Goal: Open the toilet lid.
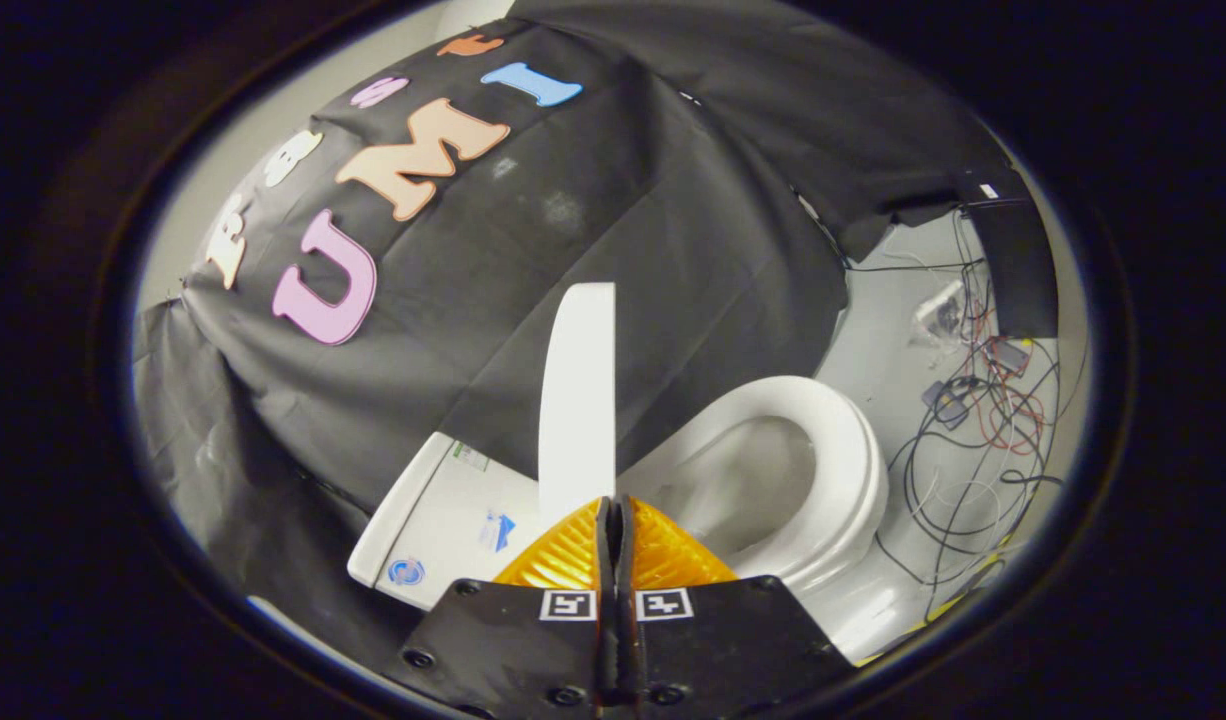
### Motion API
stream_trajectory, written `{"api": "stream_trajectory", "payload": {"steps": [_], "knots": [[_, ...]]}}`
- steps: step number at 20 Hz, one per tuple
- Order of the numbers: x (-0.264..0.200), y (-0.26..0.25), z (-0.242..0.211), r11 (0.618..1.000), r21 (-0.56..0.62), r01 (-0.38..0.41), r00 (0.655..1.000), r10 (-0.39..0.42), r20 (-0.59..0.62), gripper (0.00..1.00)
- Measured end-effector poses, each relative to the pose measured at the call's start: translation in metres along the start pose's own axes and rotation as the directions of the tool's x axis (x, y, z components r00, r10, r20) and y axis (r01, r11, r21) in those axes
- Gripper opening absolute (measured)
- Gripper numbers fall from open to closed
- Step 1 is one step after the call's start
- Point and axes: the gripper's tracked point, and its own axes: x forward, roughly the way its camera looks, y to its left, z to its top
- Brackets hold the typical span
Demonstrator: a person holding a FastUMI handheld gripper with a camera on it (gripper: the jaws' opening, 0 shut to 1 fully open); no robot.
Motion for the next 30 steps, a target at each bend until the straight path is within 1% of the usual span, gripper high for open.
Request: {"api": "stream_trajectory", "payload": {"steps": [3,9,14,19,23,27,30], "knots": [[-0.001,0.016,0.001,0.998,-0.062,0.007,1.0,-0.008,-0.005,0.0],[0.0,0.058,-0.002,0.992,-0.123,-0.015,1.0,0.013,-0.016,0.0],[0.002,0.102,-0.009,0.985,-0.156,-0.067,0.998,0.065,-0.02,0.0],[0.006,0.131,-0.018,0.97,-0.232,-0.069,0.997,0.062,-0.036,0.0],[0.01,0.159,-0.029,0.946,-0.315,-0.078,0.996,0.064,-0.054,0.0],[0.014,0.183,-0.042,0.939,-0.331,-0.097,0.995,0.082,-0.059,0.0],[0.017,0.197,-0.051,0.947,-0.306,-0.101,0.995,0.091,-0.047,0.0]]}}
